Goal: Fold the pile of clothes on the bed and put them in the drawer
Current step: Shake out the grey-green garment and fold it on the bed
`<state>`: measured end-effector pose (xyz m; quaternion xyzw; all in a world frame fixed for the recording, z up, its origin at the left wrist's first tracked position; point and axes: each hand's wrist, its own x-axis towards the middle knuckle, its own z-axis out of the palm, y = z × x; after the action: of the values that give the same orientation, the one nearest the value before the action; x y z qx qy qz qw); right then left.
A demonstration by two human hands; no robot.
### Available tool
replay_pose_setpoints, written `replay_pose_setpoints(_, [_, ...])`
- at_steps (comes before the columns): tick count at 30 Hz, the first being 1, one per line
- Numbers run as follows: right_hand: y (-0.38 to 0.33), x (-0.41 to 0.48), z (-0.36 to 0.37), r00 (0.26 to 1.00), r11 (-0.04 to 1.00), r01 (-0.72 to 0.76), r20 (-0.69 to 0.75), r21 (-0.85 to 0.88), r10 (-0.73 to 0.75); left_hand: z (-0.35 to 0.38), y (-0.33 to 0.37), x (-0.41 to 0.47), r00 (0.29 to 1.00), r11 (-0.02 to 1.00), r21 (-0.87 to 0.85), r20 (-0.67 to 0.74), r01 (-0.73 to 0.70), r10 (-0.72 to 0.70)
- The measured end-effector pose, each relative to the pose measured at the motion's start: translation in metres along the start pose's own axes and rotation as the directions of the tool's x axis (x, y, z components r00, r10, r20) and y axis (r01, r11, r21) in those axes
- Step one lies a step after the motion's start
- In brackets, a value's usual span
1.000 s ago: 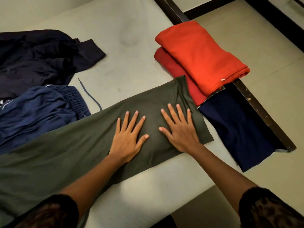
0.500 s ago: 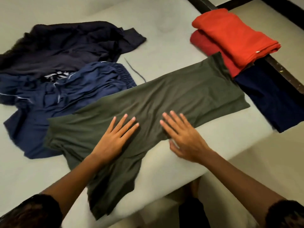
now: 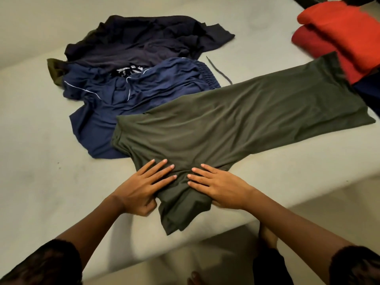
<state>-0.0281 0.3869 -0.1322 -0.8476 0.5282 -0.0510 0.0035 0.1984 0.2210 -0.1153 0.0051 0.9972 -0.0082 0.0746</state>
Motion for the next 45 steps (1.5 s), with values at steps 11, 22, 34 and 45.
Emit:
replay_pose_setpoints(11, [0.047,0.044,-0.062,0.516,-0.402,-0.402,0.566,0.823,0.643,-0.048,-0.019,0.051,0.479,0.124,-0.866,0.143,0.484,-0.866])
replay_pose_setpoints(22, [0.039,0.041,-0.032,0.375,0.384,-0.787,-0.121,0.482,0.919,-0.034,-0.050,0.071,0.191,-0.057,-0.527,0.403,0.848,-0.895])
replay_pose_setpoints(34, [0.006,0.034,-0.006,0.433,0.480,-0.873,-0.313,0.087,0.845,-0.008,-0.003,0.072,0.489,0.531,-0.369,-0.210,0.763,-0.847])
replay_pose_setpoints(45, [0.032,0.009,-0.011,0.484,0.515,-0.849,-0.215,0.120,0.848,0.011,-0.024,0.050,0.688,0.738,-0.170,-0.275,0.652,-0.671])
